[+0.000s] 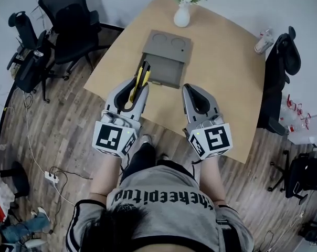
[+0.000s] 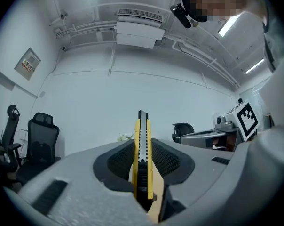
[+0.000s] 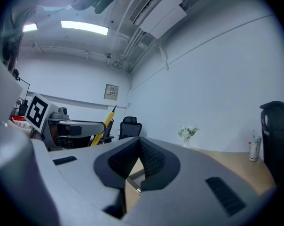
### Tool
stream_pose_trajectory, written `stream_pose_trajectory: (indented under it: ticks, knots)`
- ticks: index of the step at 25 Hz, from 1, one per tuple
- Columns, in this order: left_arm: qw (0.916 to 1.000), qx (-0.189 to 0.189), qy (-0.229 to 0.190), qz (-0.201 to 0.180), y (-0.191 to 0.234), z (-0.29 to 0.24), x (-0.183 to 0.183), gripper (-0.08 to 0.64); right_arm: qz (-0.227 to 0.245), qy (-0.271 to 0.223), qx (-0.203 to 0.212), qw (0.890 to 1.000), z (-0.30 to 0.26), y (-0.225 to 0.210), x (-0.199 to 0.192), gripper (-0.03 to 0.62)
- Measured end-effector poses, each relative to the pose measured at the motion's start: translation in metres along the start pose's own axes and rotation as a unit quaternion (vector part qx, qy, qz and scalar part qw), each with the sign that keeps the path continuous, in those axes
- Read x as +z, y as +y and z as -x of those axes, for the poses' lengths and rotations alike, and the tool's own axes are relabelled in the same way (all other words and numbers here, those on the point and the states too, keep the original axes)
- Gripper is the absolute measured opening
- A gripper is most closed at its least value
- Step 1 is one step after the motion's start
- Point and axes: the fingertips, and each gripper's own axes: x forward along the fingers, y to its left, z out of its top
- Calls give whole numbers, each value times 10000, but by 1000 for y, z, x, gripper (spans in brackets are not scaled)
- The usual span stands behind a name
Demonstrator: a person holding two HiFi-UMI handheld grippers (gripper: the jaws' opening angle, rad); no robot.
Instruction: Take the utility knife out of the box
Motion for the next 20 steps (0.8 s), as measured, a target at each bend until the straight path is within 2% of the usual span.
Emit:
stream_pose_trajectory:
  ticks: [20]
  knots:
    - [9978, 623, -193, -91, -35, 60, 15, 126, 9, -171, 302, 9994, 57, 22, 7, 6]
